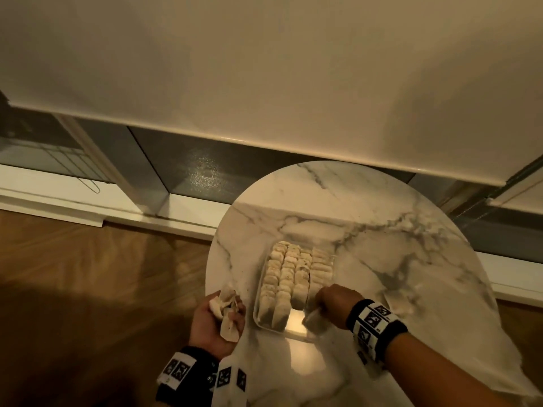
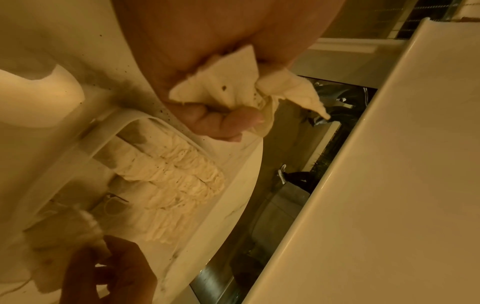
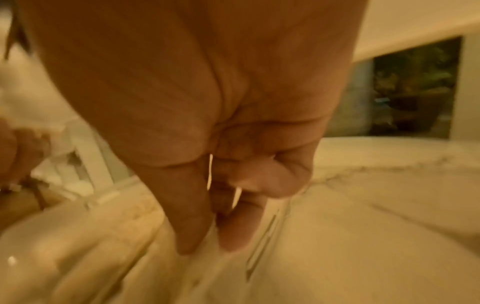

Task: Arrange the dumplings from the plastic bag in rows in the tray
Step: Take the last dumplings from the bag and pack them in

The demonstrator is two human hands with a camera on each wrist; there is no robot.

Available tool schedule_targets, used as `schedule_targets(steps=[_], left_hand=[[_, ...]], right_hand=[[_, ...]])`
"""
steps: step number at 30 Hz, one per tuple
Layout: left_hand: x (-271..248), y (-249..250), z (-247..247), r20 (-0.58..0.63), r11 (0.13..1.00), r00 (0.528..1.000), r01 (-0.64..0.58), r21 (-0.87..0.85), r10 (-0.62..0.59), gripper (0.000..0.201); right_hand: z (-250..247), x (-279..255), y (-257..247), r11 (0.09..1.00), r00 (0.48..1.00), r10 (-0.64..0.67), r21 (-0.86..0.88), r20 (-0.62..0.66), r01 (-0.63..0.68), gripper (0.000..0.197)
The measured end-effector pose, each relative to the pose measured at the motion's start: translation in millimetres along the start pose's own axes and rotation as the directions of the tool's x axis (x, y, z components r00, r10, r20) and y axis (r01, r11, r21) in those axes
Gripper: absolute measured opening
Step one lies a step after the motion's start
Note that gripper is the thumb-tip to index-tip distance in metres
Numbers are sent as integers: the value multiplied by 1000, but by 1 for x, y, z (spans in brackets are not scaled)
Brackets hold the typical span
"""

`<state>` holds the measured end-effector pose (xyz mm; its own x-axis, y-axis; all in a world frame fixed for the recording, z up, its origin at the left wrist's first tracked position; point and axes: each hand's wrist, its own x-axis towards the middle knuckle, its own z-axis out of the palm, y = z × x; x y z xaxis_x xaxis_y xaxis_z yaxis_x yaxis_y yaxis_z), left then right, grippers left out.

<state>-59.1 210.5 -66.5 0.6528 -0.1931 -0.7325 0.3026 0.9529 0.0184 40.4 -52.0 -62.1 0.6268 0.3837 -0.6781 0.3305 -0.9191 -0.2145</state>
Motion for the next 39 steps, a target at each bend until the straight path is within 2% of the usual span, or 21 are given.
schedule_targets(steps=[1, 2, 9, 20, 25, 33, 39], left_hand=[[3, 3, 1, -36, 1000, 999, 2, 8, -2, 21], [8, 6, 1, -61, 1000, 998, 7, 10, -6, 16], [27, 21, 4, -51, 997, 996, 76, 8, -76, 15], [47, 42, 17, -23, 984, 985, 171, 42, -170, 18], [46, 47, 26, 18, 978, 979, 200, 63, -202, 18], [41, 48, 34, 35, 969, 973, 222, 109, -227, 18], [38, 54, 30, 21, 962, 972, 230, 145, -236, 24]], right_hand=[[-2, 4, -2, 999, 1000, 18, -49, -4, -18, 29], [-3, 9, -4, 994, 999, 40, -98, -8, -40, 29], [-18, 30, -12, 958, 992, 105, -262, -70, -119, 30], [-12, 44, -18, 939, 989, 127, -312, -74, -144, 30], [-5, 46, -20, 945, 986, 157, -281, -54, -166, 31], [-10, 42, -19, 955, 970, 186, -205, -157, -216, 32], [-2, 14, -21, 946, 897, 314, 17, -312, -325, 30]])
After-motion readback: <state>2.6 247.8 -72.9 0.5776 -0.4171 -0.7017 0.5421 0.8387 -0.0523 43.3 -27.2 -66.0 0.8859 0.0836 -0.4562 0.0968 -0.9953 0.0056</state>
